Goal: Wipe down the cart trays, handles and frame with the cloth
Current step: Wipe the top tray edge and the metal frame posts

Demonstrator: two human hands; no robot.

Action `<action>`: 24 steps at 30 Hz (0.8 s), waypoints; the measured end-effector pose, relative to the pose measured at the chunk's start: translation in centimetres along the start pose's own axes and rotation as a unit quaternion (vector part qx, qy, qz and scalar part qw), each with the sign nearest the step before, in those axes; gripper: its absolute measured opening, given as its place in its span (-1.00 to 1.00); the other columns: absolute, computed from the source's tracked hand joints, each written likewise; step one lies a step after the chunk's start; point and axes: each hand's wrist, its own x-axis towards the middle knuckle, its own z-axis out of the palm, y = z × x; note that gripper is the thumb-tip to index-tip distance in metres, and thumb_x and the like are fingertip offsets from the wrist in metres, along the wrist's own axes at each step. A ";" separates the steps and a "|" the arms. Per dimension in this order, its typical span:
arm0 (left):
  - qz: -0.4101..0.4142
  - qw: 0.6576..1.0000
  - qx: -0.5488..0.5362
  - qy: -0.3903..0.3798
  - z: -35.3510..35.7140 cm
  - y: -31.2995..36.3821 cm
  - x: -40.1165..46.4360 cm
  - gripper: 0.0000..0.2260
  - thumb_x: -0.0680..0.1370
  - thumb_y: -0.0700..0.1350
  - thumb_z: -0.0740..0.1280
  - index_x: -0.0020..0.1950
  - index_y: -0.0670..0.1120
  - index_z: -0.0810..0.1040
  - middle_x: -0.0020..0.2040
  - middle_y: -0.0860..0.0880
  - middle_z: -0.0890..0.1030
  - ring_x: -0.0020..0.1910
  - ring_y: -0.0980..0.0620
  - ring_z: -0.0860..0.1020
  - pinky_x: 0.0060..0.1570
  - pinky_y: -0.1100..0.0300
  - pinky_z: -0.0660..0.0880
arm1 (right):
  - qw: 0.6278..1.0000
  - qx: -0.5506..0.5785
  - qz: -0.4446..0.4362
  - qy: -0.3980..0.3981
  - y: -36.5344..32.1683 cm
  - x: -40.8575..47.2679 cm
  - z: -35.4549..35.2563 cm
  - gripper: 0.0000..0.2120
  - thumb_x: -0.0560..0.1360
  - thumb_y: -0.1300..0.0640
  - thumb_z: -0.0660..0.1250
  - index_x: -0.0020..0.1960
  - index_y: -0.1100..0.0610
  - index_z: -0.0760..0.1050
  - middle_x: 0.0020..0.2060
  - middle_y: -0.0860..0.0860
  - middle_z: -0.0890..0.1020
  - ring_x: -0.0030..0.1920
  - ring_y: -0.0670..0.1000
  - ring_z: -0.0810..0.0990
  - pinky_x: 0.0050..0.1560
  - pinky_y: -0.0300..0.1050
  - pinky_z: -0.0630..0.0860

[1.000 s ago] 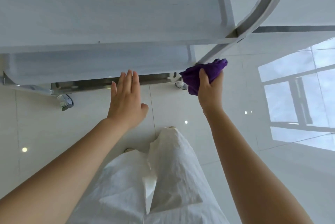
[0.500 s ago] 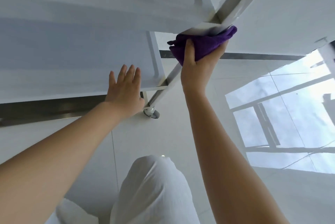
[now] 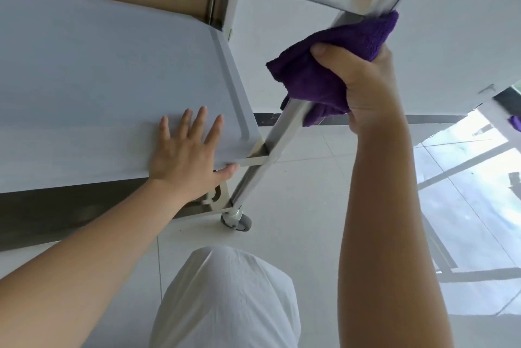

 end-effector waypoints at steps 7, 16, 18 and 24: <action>0.002 1.000 0.010 0.029 0.0 0.0 0.4 -0.21 0.45 0.38 0.06 0.52 -0.09 0.08 0.50 -0.20 0.16 0.45 -0.22 0.17 0.33 -0.25 0.14 | 0.989 0.036 -0.050 0.132 3.9 0.3 2.4 -0.61 0.23 0.12 0.45 0.01 0.19 0.45 -0.13 0.23 0.62 -0.25 0.31 0.64 -0.52 0.03 0.50; -0.011 0.999 0.013 0.033 0.2 0.2 0.5 -0.23 0.49 0.37 -0.02 0.53 -0.06 -0.09 0.54 -0.10 0.03 0.50 -0.11 0.02 0.39 -0.17 0.00 | 0.985 0.058 -0.008 0.162 10.8 -1.2 4.3 -0.72 0.31 0.29 0.46 -0.10 0.08 0.43 -0.23 0.00 0.56 -0.27 -0.06 0.58 -0.32 -0.18 0.50; -0.017 0.999 0.010 0.026 0.2 0.3 0.4 -0.23 0.48 0.38 -0.04 0.53 -0.05 -0.13 0.54 -0.09 0.00 0.51 -0.10 -0.02 0.40 -0.16 -0.05 | 0.986 0.057 0.010 0.154 12.1 -1.8 4.7 -0.71 0.28 0.24 0.45 -0.09 0.06 0.42 -0.21 0.03 0.57 -0.25 0.04 0.61 -0.32 -0.18 0.48; -0.011 0.999 0.003 0.035 0.1 0.2 0.5 -0.22 0.47 0.39 -0.01 0.53 -0.06 -0.02 0.52 -0.10 0.11 0.49 -0.10 0.07 0.39 -0.17 -0.02 | 0.987 0.057 0.012 0.148 14.2 -2.7 5.3 -0.69 0.36 0.35 0.40 0.02 0.11 0.43 -0.18 -0.07 0.59 -0.21 -0.22 0.59 -0.17 -0.28 0.51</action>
